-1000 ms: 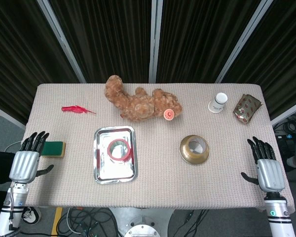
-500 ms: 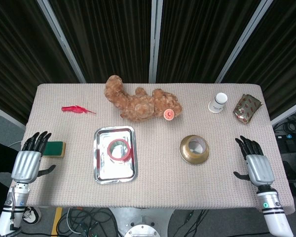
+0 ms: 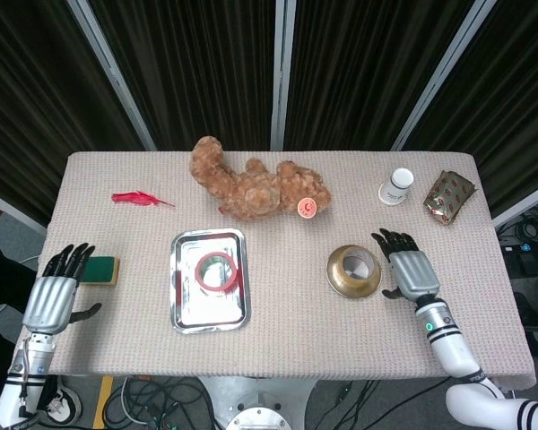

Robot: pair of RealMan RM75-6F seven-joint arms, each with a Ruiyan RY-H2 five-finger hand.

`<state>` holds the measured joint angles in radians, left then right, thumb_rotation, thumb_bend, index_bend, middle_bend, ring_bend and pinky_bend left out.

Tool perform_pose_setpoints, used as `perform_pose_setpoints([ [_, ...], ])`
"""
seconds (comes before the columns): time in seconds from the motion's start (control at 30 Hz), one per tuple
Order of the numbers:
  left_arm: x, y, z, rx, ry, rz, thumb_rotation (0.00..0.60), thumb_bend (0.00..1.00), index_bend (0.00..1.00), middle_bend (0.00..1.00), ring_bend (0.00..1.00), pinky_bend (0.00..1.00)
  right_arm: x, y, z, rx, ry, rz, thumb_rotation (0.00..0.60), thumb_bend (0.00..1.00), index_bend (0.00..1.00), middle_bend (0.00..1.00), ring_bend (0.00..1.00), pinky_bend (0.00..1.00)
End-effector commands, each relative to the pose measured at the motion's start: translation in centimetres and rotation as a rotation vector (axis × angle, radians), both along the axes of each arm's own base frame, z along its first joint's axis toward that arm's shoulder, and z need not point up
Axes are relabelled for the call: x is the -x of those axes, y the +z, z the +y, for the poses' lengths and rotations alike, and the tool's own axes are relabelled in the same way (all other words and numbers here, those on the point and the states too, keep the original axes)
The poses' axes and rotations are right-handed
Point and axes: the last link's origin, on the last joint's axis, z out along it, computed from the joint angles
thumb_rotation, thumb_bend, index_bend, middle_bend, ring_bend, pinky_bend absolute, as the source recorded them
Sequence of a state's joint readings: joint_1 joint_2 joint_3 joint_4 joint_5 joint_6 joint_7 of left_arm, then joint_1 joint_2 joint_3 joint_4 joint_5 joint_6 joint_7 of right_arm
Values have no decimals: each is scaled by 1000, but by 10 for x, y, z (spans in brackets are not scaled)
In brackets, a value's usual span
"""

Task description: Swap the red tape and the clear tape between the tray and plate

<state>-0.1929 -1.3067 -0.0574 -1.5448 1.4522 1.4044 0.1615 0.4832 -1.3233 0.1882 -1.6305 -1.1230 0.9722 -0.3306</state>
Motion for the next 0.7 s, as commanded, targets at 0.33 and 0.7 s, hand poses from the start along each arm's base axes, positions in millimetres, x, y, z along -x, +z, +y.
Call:
perform_pose_setpoints([
  [0.33, 4, 0, -3, -1, -14, -20, 600, 97, 63, 78, 0, 134, -23, -27, -17, -85, 3, 65, 600, 0, 0, 87, 0, 0],
  [0.7, 8, -1, -4, 5, -7, -33, 600, 97, 54, 78, 0, 134, -29, -31, -21, -75, 6, 101, 600, 41, 102, 233, 0, 0],
])
